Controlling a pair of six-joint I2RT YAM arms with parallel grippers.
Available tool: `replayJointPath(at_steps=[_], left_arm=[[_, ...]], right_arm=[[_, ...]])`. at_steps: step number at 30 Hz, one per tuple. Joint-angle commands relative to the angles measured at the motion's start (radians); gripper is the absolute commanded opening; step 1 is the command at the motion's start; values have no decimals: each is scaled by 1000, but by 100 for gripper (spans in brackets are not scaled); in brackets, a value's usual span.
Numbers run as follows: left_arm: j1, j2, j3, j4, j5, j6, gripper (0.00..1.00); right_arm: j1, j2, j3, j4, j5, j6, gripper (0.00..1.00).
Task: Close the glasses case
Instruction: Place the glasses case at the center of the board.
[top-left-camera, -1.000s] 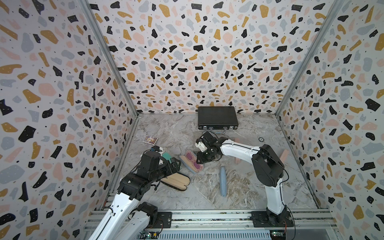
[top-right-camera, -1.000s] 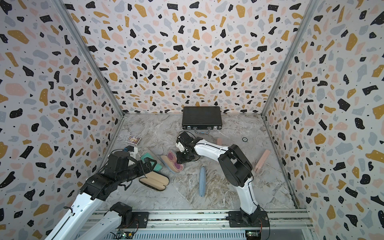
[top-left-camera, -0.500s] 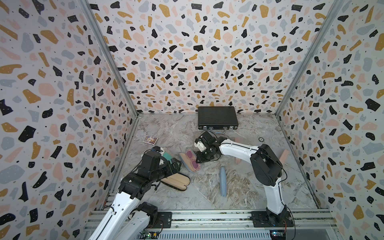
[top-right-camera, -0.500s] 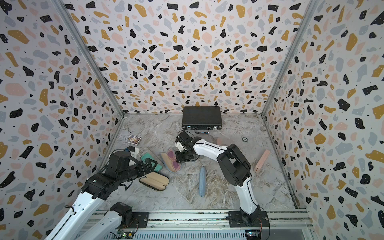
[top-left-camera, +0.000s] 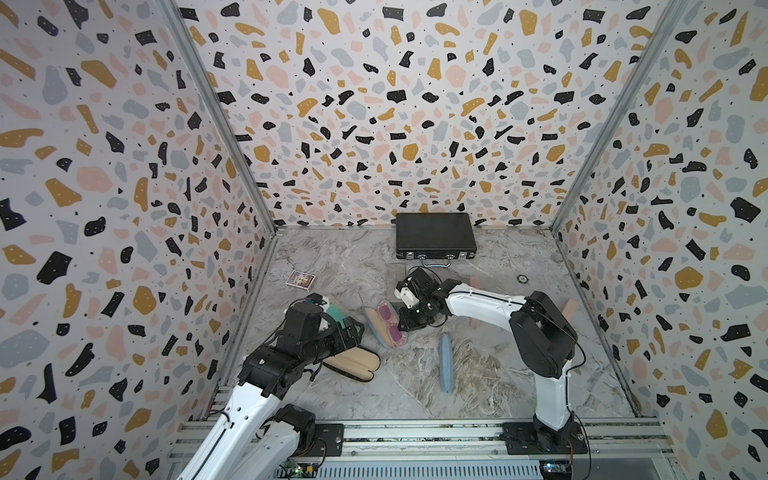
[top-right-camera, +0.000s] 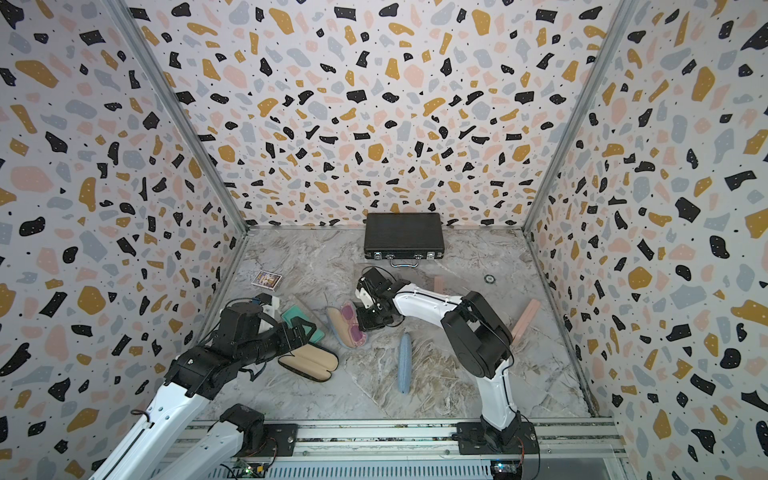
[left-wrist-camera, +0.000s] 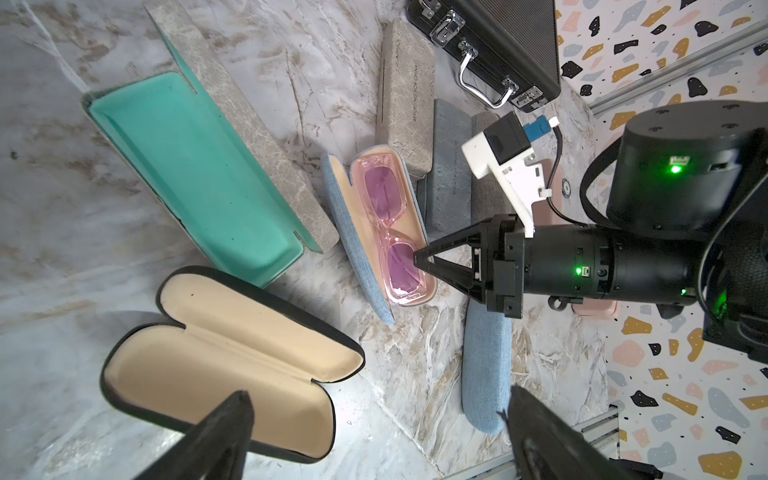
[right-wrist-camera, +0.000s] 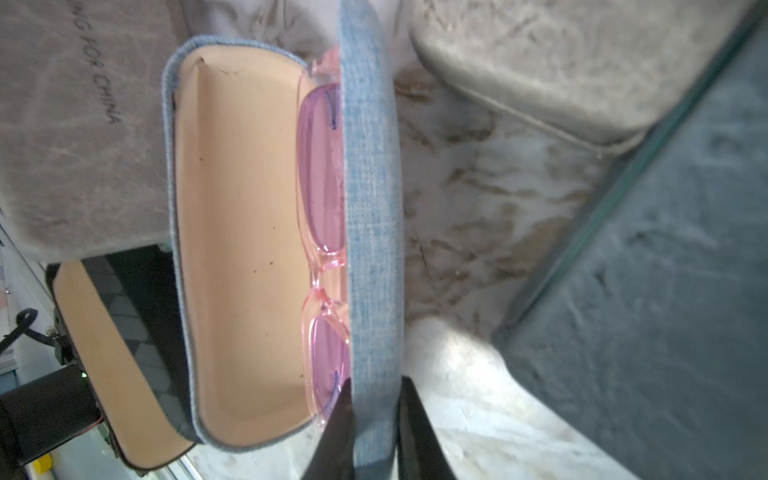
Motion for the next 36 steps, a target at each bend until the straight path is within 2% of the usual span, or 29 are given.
replayJointPath(at_steps=[1,22,31,36], left_arm=[[6,-14,-13,29,17,-4,95],[6,-115,-88,4,74,-54,95],[6,-126,-121,12,106,-80,95],[6,-121,-118,8,103,-78,95]], right_arm=[[7,-94,-39,16,24,33,16],[96,-480,-479,117,213,299,16],[142,-462,-531,157,234,352,17],[149,-434,-514,155,228,355,27]])
